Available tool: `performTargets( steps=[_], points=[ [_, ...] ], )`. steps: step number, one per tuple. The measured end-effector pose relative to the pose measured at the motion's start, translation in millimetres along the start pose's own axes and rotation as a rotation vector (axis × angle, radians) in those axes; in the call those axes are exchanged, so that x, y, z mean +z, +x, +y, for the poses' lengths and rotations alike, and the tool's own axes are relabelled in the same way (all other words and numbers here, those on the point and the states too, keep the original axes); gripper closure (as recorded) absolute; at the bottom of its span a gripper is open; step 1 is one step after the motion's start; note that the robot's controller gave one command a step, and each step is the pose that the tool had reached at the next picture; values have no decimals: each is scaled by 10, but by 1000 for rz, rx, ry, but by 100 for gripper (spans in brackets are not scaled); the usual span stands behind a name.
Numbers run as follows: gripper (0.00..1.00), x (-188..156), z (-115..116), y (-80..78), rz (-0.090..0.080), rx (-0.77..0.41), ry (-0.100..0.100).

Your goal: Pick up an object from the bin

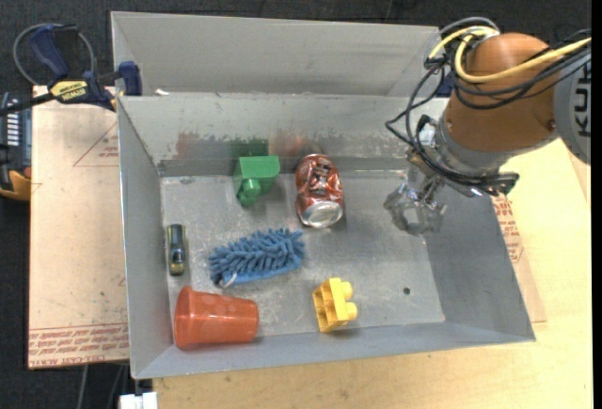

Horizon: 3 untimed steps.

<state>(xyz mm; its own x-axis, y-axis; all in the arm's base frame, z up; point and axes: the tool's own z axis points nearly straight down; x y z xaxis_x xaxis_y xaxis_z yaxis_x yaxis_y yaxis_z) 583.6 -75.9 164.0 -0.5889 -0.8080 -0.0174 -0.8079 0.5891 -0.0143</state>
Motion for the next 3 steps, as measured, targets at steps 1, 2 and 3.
performTargets(
  steps=[1,2,3],
  points=[
    [100,-398,79,-1153,-10,-48,3],
    [100,464,393,-27,14,-95,-11],
    [100,326,435,-288,5,-116,-2]
  ],
)
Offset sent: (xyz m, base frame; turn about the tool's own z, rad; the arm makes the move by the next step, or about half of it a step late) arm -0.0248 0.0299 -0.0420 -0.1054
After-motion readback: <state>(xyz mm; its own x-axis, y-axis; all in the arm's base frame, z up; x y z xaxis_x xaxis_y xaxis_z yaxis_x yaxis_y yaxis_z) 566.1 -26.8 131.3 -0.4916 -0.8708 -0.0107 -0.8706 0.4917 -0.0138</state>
